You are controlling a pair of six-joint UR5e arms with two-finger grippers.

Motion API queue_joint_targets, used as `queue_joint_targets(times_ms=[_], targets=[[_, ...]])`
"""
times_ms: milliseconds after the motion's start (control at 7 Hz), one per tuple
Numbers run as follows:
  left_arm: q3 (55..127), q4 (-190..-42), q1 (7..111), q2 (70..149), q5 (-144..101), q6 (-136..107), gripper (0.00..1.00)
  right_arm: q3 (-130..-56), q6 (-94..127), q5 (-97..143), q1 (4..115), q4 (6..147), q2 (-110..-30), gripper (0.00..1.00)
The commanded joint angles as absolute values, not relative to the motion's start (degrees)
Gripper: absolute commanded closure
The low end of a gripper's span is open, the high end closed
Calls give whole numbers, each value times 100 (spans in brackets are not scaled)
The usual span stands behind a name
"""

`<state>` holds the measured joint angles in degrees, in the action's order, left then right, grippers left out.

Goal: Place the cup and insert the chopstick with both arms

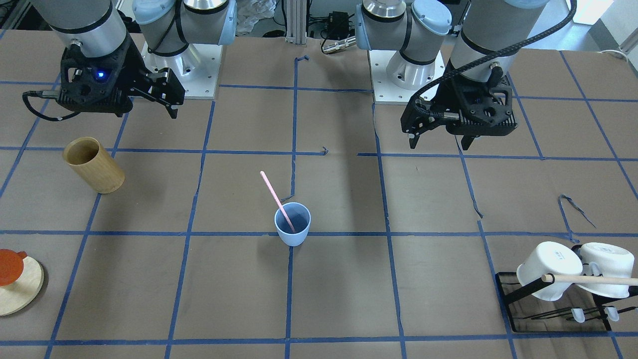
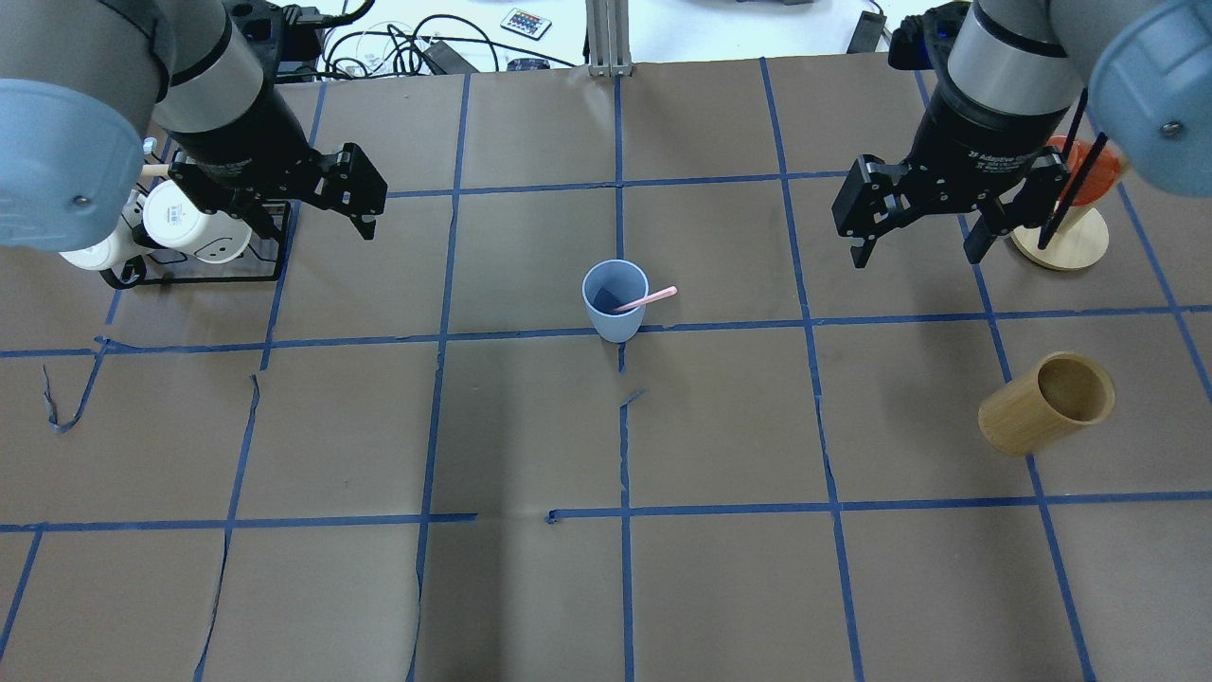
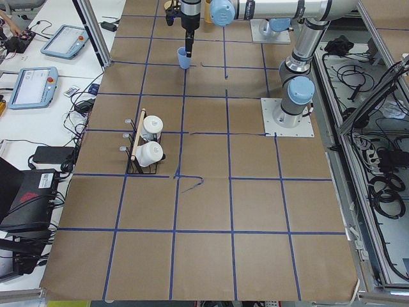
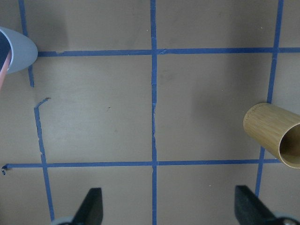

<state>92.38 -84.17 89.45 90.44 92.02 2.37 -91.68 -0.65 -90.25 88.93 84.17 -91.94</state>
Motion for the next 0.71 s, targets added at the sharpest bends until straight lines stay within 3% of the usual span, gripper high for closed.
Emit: queue_joint_targets(times_ms=[0,571], targets=[[9237,-8411,8947,9035,9202,237,0,-9185,-62,-9087,8886,8429,-9220,0],[9255,-8420,8965,9044,9044,229,0,-9202,-61,-9018,8877,8245,-9264,0]])
